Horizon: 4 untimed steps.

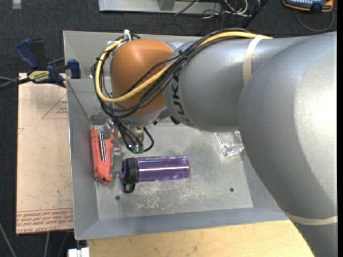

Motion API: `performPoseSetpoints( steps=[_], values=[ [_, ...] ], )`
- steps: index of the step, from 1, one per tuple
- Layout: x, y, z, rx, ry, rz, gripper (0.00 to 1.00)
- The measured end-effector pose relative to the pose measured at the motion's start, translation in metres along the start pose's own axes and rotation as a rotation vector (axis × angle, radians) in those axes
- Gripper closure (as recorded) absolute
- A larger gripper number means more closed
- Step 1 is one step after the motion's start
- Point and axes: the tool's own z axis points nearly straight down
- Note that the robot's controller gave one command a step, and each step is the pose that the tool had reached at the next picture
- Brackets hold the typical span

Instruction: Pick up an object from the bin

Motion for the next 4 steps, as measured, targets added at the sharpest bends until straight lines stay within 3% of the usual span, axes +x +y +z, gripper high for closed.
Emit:
performPoseSetpoints(
  steps=[1,2,3,4],
  values=[
    [0.020,0.001,0.019,0.000,0.005,-0.022,0.00],
    [-0.016,-0.043,0.041,-0.003,-0.003,0.003,0.00],
    [-0.017,-0.062,0.050,0.002,-0.001,0.181,0.00],
    [-0.021,-0.078,0.032,-0.004,0.000,0.264,0.00]
  ],
)
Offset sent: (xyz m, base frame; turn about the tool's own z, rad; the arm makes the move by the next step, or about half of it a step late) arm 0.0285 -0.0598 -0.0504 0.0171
